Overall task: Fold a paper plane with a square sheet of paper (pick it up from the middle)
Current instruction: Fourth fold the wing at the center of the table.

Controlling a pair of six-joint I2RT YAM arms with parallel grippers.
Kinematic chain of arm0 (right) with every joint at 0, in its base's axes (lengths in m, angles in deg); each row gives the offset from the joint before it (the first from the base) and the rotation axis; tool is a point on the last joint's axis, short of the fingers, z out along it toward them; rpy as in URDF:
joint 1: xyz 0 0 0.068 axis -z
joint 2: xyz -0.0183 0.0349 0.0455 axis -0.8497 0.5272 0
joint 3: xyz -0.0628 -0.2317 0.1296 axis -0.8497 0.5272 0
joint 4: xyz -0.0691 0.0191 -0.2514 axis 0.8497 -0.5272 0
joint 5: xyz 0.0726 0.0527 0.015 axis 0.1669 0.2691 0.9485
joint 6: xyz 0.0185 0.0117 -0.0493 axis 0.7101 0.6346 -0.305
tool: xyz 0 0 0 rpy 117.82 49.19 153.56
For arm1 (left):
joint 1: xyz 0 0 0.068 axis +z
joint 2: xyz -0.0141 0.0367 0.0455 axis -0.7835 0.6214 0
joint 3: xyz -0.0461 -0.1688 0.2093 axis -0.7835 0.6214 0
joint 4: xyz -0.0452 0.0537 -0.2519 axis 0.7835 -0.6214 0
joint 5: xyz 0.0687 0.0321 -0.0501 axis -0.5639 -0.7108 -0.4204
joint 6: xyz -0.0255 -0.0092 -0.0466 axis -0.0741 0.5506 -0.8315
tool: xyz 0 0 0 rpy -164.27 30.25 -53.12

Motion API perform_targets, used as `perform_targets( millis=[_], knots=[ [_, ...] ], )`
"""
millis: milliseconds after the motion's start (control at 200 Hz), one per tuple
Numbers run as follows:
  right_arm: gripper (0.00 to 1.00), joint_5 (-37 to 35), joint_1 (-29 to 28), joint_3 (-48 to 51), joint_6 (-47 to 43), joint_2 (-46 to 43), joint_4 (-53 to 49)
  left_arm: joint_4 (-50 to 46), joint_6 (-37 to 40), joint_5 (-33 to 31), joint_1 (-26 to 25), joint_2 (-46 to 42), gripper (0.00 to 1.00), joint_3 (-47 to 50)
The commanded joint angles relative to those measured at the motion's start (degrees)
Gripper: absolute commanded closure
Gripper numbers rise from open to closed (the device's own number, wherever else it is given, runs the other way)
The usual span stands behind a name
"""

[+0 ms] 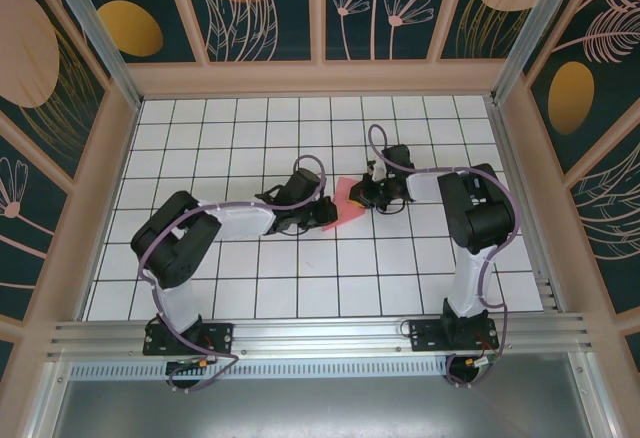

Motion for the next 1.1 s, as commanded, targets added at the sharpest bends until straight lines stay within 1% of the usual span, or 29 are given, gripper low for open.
perform_targets(
  millis=[0,215,385,565,636,736,871,966,1096],
  knots=[
    [0.95,-14.22,0.76,2.61,-0.36,6.87,-7.62,-1.57,-0.43,-0.14,-0.42,1.25,0.9,-0.05],
    [0.95,-14.31,0.73,2.46,-0.54,7.04,-8.02,-1.41,-0.28,-2.05,-0.46,2.25,0.91,2.7],
    [0.95,-14.08,0.79,2.05,-0.9,6.69,-8.47,-0.87,-1.12,-2.29,-0.39,2.17,0.94,4.95],
    [0.95,-10.17,1.01,0.1,-1.38,2.4,-6.27,-0.96,-1.83,-2.33,-0.44,2.17,1.0,6.81],
    [0.94,-7.63,0.78,-1.05,-2.17,-0.21,-4.93,-1.17,-2.13,-2.54,-0.44,2.2,1.0,7.1],
    [0.94,-6.21,-0.33,-1.63,-3.73,-3.75,-3.73,-1.7,-2.52,-2.89,-0.39,2.44,1.0,7.08],
    [0.92,-5.04,-2.51,1.44,-4.58,-8.2,-1.16,-2.13,-3.28,-3.42,-0.45,2.77,1.0,7.14],
    [0.92,-4.14,-4.21,3.4,-4.84,-8.97,-0.75,-2.28,-3.63,-3.61,-0.4,2.87,1.0,7.19],
    [0.92,-2.96,-6.51,4.54,-4.92,-7.85,-0.53,-2.8,-3.94,-3.85,-0.43,2.85,1.0,7.01]
  ],
)
